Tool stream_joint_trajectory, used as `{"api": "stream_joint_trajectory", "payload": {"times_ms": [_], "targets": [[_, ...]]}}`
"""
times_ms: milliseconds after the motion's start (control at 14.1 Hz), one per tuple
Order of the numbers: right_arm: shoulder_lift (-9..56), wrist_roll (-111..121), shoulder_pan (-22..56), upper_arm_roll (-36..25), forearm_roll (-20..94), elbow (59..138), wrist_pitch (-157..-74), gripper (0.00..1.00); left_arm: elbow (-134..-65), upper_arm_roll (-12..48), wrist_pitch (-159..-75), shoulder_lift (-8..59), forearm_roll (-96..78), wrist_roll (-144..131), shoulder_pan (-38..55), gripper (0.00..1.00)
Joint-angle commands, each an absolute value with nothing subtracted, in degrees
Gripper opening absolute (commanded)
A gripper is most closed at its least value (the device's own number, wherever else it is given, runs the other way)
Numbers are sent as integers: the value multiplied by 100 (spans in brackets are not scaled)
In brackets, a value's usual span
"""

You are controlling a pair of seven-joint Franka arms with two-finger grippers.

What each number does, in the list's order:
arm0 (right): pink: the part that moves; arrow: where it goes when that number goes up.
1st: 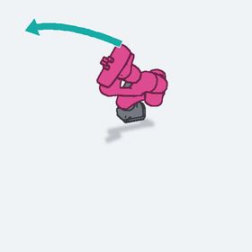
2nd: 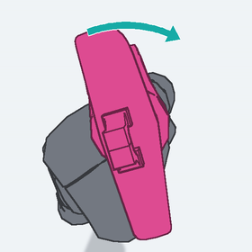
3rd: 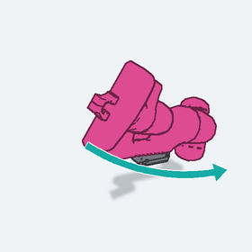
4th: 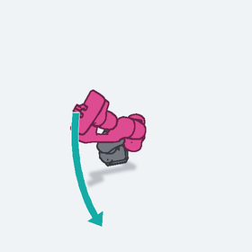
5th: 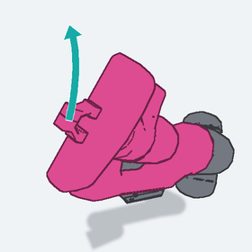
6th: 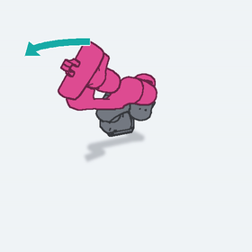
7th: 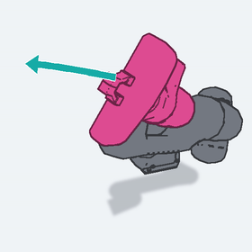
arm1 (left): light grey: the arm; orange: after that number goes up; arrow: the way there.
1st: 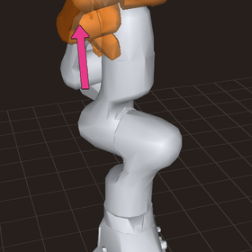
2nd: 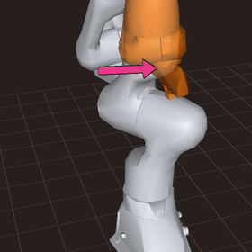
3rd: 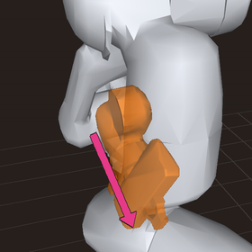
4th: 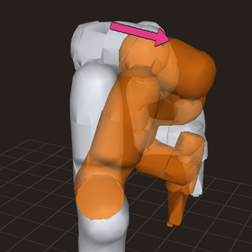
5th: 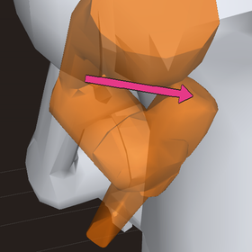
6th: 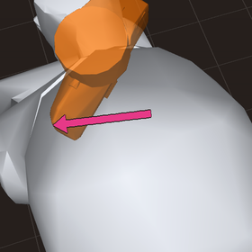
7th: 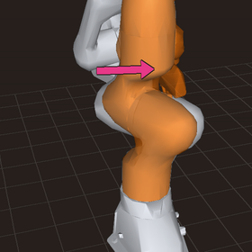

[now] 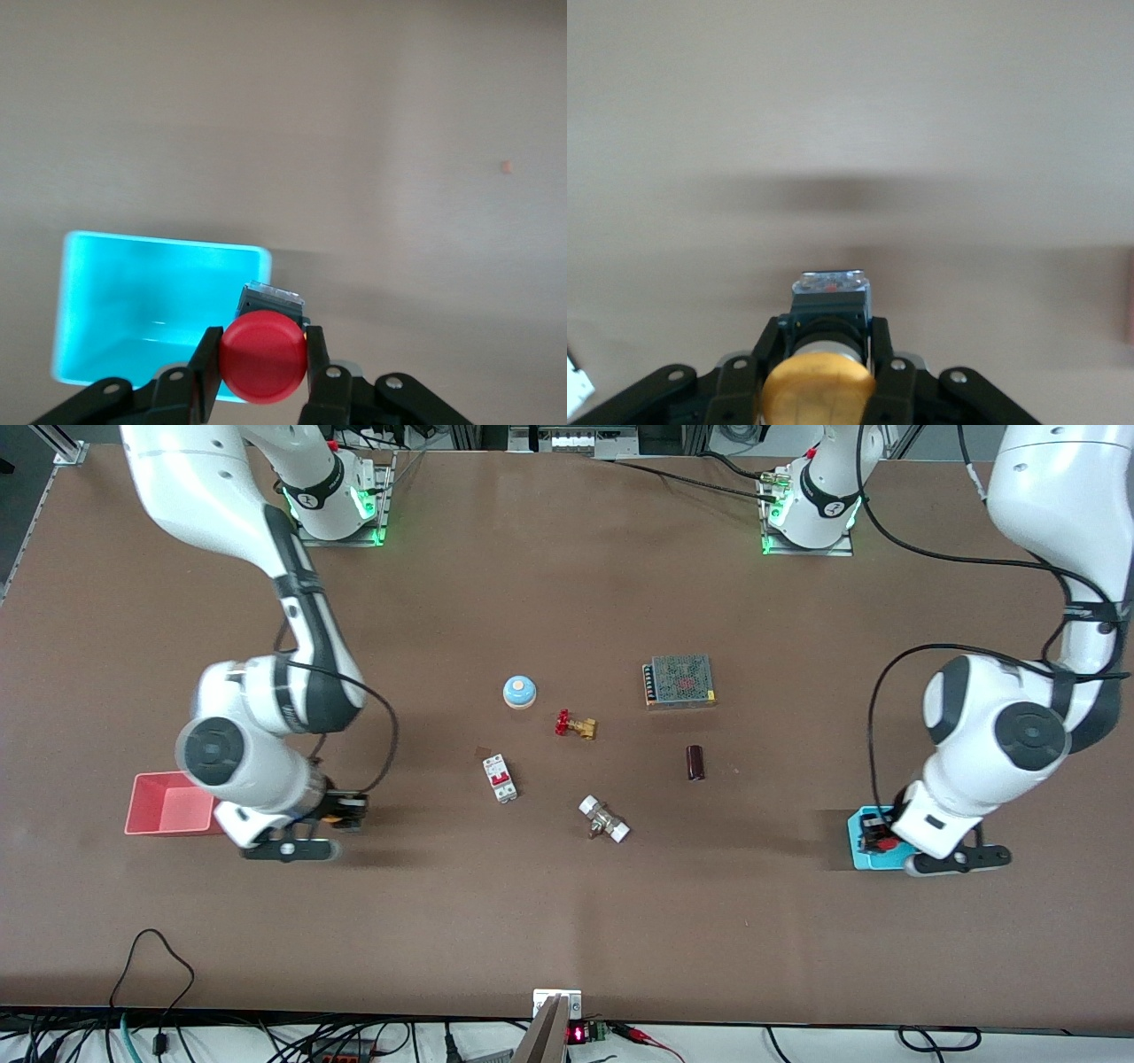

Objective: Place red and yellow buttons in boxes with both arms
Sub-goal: 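Carry the yellow button to the pink box while the left gripper carries red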

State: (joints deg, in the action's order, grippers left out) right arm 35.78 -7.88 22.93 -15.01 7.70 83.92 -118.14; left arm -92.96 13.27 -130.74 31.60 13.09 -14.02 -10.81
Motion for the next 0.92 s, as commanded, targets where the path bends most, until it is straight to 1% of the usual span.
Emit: {"api": "stream_joint_trajectory", "payload": {"times_ms": [0, 71, 213, 355, 426, 639, 852], "targets": [[3340, -170, 2058, -1984, 747, 8499, -11322, 36, -9360, 1397, -12973, 3059, 1134, -635, -1510, 17], [3357, 146, 1891, -2126, 747, 8499, -11225, 36, -9395, 1397, -12973, 3076, 1134, -459, -1625, 17], [3384, 893, 1277, -2145, 756, 8525, -11215, 36, -9457, 1389, -13042, 3129, 1134, -352, -1705, 17], [3436, 1535, 889, -2145, 747, 8517, -11284, 37, -9466, 1389, -13060, 3269, 1134, -343, -1714, 17], [3541, 1808, 783, -2145, 764, 8508, -11303, 37, -9466, 1397, -13087, 3348, 1134, -351, -1714, 17], [3752, 1890, 642, -2145, 791, 8508, -11530, 37, -9799, 1389, -13727, 3445, 1090, -431, -1696, 17], [3893, 1898, 615, -2145, 773, 8517, -11759, 37, -9861, 1389, -13913, 3621, 1090, -431, -1696, 20]]}}
